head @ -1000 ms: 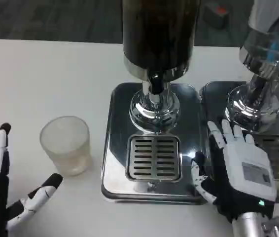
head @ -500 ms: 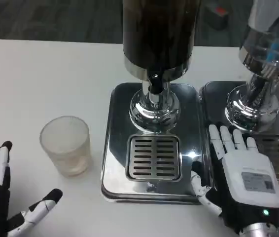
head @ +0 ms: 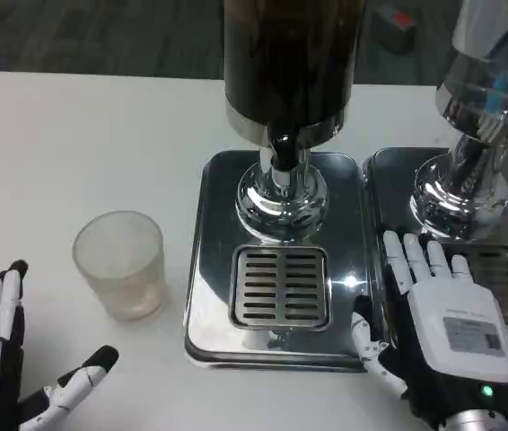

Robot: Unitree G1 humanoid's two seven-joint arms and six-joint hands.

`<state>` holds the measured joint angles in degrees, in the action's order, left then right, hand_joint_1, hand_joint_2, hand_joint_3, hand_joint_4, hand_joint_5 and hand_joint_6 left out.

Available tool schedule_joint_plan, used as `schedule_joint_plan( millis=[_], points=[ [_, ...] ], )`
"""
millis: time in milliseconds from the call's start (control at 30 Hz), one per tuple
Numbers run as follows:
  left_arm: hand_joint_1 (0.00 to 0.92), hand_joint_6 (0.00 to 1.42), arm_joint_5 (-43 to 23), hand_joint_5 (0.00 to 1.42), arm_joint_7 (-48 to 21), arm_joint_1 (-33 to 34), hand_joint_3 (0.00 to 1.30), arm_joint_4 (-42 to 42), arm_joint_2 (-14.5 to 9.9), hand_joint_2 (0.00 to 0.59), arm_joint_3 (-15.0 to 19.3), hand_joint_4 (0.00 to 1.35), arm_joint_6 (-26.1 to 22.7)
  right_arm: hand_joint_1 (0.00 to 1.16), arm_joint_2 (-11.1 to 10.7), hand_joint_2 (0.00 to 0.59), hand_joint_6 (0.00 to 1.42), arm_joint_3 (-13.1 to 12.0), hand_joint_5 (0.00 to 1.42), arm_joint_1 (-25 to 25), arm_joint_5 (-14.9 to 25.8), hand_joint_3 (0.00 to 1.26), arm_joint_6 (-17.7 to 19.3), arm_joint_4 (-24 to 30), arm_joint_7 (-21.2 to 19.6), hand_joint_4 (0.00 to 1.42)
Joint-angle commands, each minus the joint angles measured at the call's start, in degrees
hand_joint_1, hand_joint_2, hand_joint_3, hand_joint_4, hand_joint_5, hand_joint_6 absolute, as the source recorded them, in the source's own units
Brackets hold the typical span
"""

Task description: Grasp the cup under the faucet to collect the drink, then remove the cup.

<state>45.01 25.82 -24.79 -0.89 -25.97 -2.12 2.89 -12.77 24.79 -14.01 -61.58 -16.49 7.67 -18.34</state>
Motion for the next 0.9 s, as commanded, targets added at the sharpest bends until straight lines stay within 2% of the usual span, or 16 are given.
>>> schedule_joint_plan(
  millis=[33, 167, 333, 533, 600, 733, 900],
  points=[
    [0.000, 0.00, -5.1, 0.00, -1.5, 1.3, 0.00, -2.1, 0.3, 0.058, 0.6, 0.00, 3.1, 0.17, 0.8, 0.517, 0.00, -0.6, 0.00, 0.1, 0.8, 0.00, -0.5, 0.7, 0.8, 0.00],
    [0.000, 0.00, -7.8, 0.00, -0.3, 2.5, 0.00, -3.5, 0.0, 0.053, 1.0, 0.00, 7.1, 0.25, 1.3, 0.549, 0.00, -0.9, 0.00, 0.4, 1.3, 0.00, -1.0, 0.6, 2.1, 0.00],
    [0.000, 0.00, -9.4, 0.00, -0.3, 4.4, 0.00, -5.9, -0.4, 0.022, 1.6, 0.00, 10.5, 0.28, 2.4, 0.560, 0.00, -0.8, 0.00, 0.6, 0.9, 0.00, -1.9, 0.7, 2.8, 0.00],
    [0.000, 0.00, -11.8, 0.00, -2.2, 7.8, 0.00, -10.1, -0.8, 0.000, 1.8, 0.00, 12.1, 0.29, 4.0, 0.560, 0.00, -0.7, 0.00, -0.4, 0.4, 0.00, -3.5, 1.3, 2.1, 0.00],
    [0.000, 0.00, -12.9, 0.00, -2.8, 9.2, 0.00, -12.0, -0.7, 0.000, 1.9, 0.00, 12.8, 0.29, 4.4, 0.559, 0.00, -0.7, 0.00, -0.6, 0.3, 0.00, -4.0, 1.4, 1.9, 0.00],
    [0.000, 0.00, -17.6, 0.00, -5.7, 14.4, 0.00, -20.7, -0.3, 0.000, 1.3, 0.00, 17.0, 0.32, 5.1, 0.567, 0.00, -0.5, 0.00, -0.7, 0.1, 0.00, -4.7, 1.3, 1.7, 0.00],
    [0.000, 0.00, -16.6, 0.00, -4.1, 18.7, 0.00, -26.3, -0.4, 0.000, -0.2, 0.00, 20.6, 0.34, 5.5, 0.564, 0.00, -0.4, 0.00, -0.6, 0.2, 0.01, -5.2, 1.2, 1.8, 0.00]
  ],
)
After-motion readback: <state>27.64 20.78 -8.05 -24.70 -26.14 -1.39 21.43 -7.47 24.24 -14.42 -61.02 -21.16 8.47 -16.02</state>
